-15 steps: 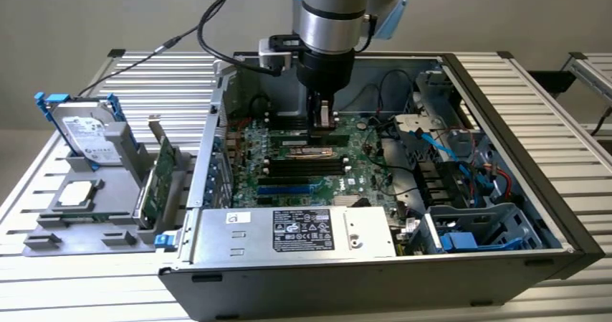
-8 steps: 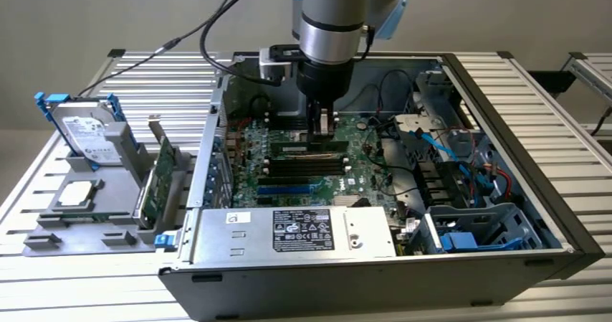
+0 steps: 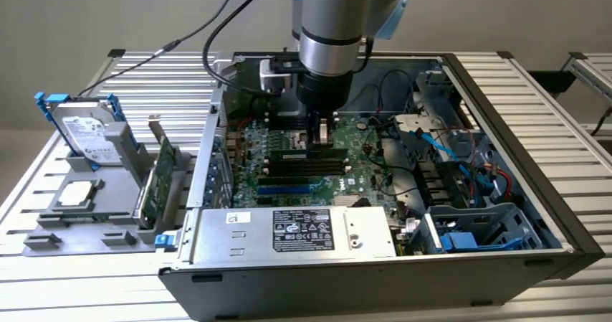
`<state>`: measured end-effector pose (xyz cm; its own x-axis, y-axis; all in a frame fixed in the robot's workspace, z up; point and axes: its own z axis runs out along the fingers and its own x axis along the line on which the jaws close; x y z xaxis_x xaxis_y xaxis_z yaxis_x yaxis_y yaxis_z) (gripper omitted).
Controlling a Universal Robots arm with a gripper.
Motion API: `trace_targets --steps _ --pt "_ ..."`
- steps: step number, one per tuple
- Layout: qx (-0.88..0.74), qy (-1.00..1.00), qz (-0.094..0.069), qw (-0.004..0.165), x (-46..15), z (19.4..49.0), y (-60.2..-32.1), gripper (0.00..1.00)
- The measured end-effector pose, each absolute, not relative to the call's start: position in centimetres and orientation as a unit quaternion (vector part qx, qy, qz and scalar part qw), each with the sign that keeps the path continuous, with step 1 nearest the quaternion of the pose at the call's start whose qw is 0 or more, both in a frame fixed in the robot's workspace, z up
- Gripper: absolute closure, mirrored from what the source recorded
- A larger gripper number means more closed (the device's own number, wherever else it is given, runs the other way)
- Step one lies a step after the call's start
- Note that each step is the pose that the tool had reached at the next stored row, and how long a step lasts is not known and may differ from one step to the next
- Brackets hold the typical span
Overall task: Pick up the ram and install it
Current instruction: 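Insert the ram into the slot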
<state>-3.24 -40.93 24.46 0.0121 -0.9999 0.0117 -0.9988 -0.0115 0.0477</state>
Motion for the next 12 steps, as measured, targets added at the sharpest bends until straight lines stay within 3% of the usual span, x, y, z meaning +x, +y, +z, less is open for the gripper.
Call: trace_targets --steps 12 --pt "0.711 -0.703 -0.008 0.026 -3.29 23.43 -40.89 0.86"
